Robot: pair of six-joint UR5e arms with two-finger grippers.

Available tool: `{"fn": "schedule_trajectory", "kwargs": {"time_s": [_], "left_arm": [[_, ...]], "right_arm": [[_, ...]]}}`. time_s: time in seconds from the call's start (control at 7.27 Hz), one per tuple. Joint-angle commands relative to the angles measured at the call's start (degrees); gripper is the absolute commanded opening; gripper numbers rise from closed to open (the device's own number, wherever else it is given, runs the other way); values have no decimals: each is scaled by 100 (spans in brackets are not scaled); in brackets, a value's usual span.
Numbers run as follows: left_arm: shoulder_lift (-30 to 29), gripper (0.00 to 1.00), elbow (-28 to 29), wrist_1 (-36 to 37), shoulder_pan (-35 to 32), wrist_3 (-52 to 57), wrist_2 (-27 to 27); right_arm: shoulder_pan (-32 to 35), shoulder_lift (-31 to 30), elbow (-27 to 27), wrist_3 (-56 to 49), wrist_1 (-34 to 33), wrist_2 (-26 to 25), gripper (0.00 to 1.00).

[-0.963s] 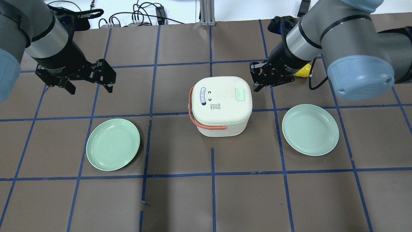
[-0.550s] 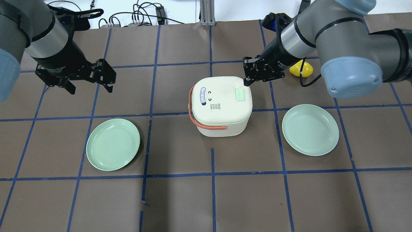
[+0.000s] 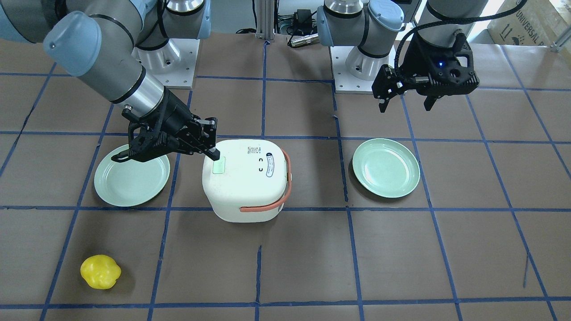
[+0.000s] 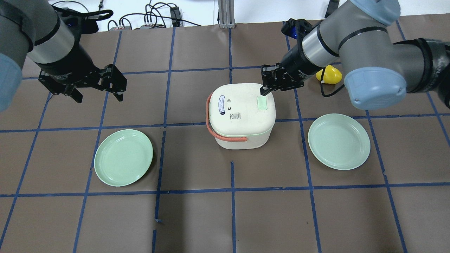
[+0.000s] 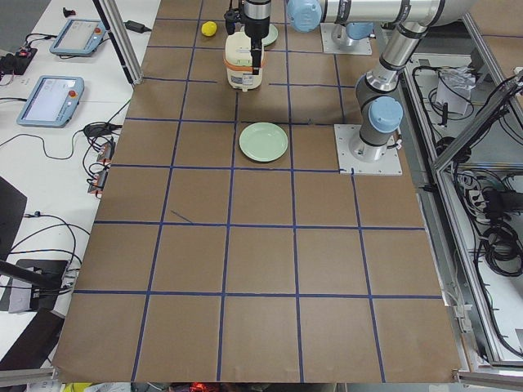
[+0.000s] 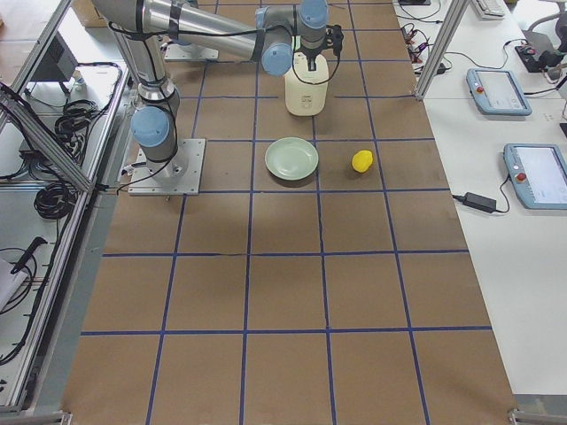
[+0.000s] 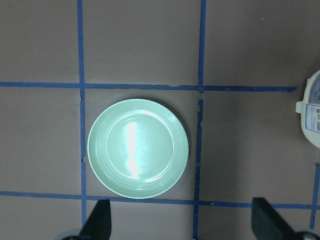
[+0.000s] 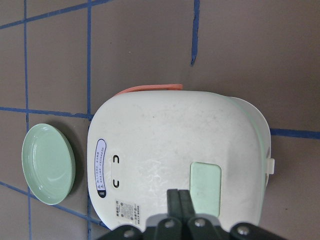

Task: Press rice cooker button
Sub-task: 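Press down on the green lid button with the closed right gripper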

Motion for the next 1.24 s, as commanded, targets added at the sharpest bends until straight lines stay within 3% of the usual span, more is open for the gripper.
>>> {"fn": "schedule_trajectory", "kwargs": {"time_s": [0.0,1.1], "left_arm": [[-7,100,2,6,0,0,0],[1,100,2,6,0,0,0]], "right_arm": [[-25,3,150,-7,-8,-29,3],[-16,116,335,-42,-482,32,4]]}}
